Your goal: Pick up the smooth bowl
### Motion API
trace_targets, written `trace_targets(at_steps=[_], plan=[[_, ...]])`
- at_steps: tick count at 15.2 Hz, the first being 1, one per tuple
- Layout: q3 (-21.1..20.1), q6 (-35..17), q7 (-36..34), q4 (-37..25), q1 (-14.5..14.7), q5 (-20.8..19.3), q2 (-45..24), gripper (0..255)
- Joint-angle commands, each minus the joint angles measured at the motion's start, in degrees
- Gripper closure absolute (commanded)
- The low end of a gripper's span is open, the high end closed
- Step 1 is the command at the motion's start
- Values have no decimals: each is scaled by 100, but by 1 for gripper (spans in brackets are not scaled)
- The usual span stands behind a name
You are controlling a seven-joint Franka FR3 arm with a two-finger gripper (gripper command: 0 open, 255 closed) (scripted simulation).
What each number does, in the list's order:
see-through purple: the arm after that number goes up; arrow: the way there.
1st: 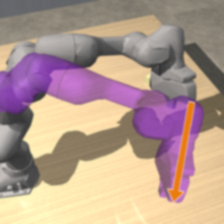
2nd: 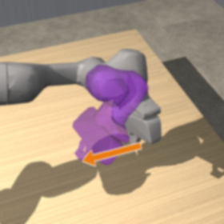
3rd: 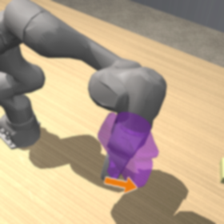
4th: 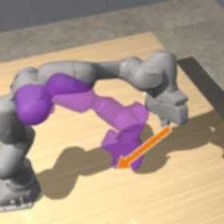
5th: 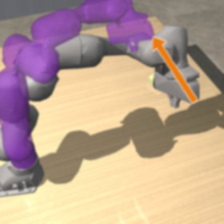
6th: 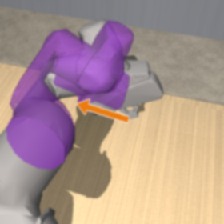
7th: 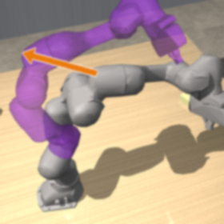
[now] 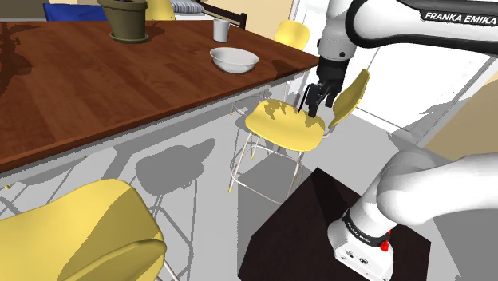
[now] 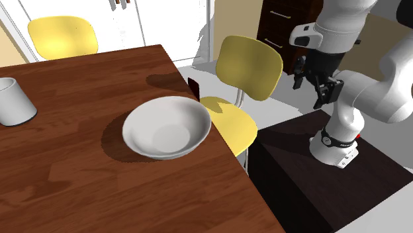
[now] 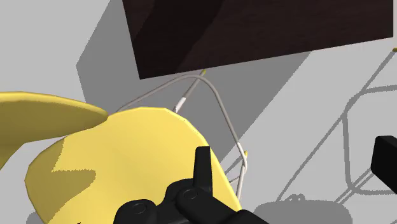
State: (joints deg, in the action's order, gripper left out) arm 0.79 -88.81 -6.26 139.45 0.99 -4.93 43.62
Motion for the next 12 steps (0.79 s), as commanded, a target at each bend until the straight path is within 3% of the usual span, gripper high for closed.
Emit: trace_targets(at_steps=[1, 12], plan=[[0, 0, 0, 0, 0, 0, 0, 0], [-372, -873, 162, -1736, 72, -788, -2262, 0]])
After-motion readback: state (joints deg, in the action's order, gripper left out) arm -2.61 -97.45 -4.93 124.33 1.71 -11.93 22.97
